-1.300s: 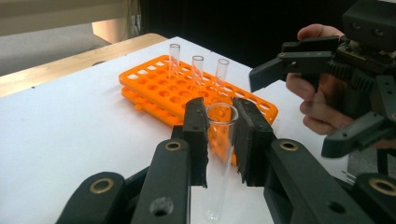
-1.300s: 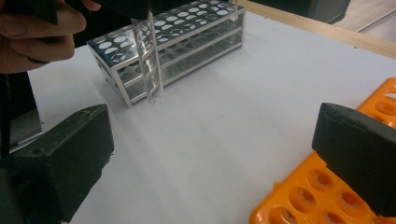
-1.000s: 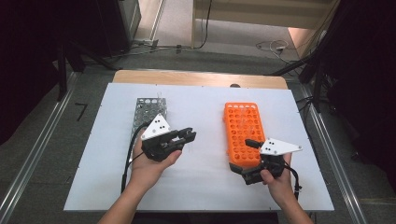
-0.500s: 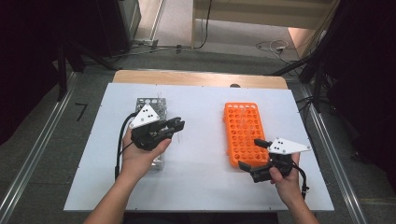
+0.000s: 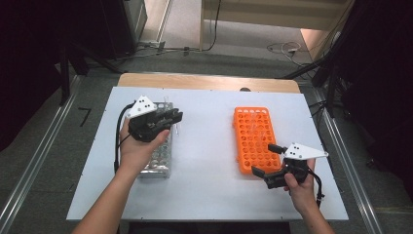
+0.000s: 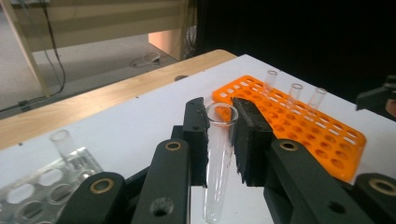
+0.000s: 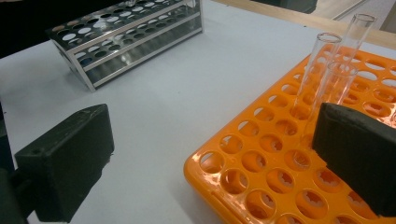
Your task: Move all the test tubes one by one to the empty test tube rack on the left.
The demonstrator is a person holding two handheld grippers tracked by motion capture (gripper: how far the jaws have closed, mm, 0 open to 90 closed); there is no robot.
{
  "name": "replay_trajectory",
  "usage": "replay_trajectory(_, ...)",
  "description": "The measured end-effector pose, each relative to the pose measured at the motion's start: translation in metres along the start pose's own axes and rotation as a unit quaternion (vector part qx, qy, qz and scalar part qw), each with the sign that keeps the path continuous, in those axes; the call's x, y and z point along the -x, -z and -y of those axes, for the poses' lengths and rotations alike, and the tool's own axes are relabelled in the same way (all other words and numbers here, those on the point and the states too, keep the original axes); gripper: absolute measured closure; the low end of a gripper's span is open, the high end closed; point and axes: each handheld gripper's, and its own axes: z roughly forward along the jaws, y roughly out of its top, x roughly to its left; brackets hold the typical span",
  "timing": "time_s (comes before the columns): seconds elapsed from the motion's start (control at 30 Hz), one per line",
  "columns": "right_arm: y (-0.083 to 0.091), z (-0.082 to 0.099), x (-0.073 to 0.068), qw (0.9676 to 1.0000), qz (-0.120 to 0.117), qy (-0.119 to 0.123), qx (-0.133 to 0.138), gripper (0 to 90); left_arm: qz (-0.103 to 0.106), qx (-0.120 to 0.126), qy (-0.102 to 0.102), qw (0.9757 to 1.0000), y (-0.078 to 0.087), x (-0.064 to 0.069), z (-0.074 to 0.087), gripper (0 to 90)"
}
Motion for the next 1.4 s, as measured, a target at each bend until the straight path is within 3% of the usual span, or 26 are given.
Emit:
replay_trajectory(0.6, -0.002, 0.002, 0.001, 1.0, -0.008, 0.001, -0.001, 0.0, -0.051, 0.008, 0.02, 0.9985, -0.017, -0.044, -0.009, 75.3)
replay_trajectory(0.87, -0.004, 0.003, 0.001, 0.9999, -0.013, 0.004, -0.002, 0.0, -0.081, 0.016, 0.03, 0.9961, -0.027, -0.06, -0.009, 75.3)
replay_trajectory(1.4, -0.001, 0.004, 0.005, 0.9999, -0.016, -0.002, 0.002, 0.0, -0.118, -0.007, 0.043, 0.992, -0.048, -0.076, 0.001, 75.4)
